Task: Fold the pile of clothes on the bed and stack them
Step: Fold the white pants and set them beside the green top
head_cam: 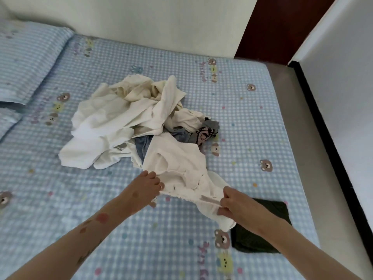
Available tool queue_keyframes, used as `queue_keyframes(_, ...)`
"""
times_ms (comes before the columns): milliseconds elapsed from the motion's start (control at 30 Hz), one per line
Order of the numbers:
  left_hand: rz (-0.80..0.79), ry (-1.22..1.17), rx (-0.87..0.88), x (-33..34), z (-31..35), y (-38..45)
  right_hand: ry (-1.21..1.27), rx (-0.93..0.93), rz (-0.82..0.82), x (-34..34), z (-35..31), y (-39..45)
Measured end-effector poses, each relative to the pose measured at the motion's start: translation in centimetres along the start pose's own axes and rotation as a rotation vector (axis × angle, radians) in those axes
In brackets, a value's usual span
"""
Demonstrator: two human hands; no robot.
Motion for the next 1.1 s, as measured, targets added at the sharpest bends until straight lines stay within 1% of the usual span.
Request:
queue_keyframes(67,0.167,-0.063,-0.02,-1.2,-0.3,-3.8,0.05,0.068,0.029,-0.1,-0.1,-2.0)
queue_keyframes(100,0.223,-0.103,-0.062,-1.4,-0.7,-5.7,0.03,0.102,0.057,-0.1,0.1,-3.1)
queue_keyframes(167,0.297,-0.17,-0.135,-1.4,-1.4,-9.3,-0.073,0.171,0.097,0.2,0.7,-5.1)
queue_keyframes(200,0.33,-0.202,-0.143,-1.4,-1.3,-10.9,-0.129,0.175,0.112,0.5,0.2,-5.9)
queue_keyframes(233,0.346,-0.221,-0.136,-1.6,-1.0,-12.1,-0.13,0.165,0.13,1.2,-0.8,-6.3)
queue_keyframes(333,0.338,-0.22,-0.106,-2.7,1.7,-13.5,0.159,0.095,0.154,4.7,-6.9,-5.7)
queue_keyframes(400,0.352,-0.245,-0.111,-3.5,3.2,-14.0,0.248,0.029,0.151,7.1,-12.1,-4.4)
queue_keyframes(500,0.394,-0.336,-0.225,-3.8,3.6,-15.6,0.427,0.039,0.18,10.3,-17.7,-3.3)
queue_keyframes(567,0.394,-0.415,-0.329,-3.7,3.4,-16.9,0.553,0.069,0.154,12.3,-20.4,-3.1)
queue_keyframes(600,0.402,-0.456,-0.375,-3.5,3.3,-17.4,0.572,0.079,0.147,13.2,-21.6,-3.0)
queue_keyframes(667,0.422,-0.523,-0.428,-3.4,3.2,-18.3,0.543,0.09,0.183,14.3,-23.2,-2.7)
queue_keyframes(767,0.436,-0.611,-0.477,-3.2,3.0,-19.6,0.401,0.105,0.24,14.9,-24.0,-2.0)
queue_keyframes(900,0.435,-0.601,-0.509,-2.6,2.6,-21.0,0.226,0.099,0.282,15.2,-22.7,-1.4)
queue_keyframes(967,0.411,-0.658,-0.487,-1.9,1.7,-21.7,0.207,0.105,0.319,14.3,-21.5,-1.8)
queue_keyframes(1033,0.312,-0.74,-0.426,-0.6,0.5,-22.7,0.166,0.124,0.384,12.3,-19.6,-2.4)
queue_keyframes(1100,0.134,-0.758,-0.347,1.2,-0.5,-23.7,0.043,0.119,0.408,9.6,-17.4,-2.8)
Point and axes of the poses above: each hand's wrist, its own y-axis towards the middle knuckle, its own x-axis out of the palm, z = x × y, the point moved 4 cm from there along y, towards the middle knuckle, and after that the axes turned 8 degrees about -y, right-handed, at the moved point
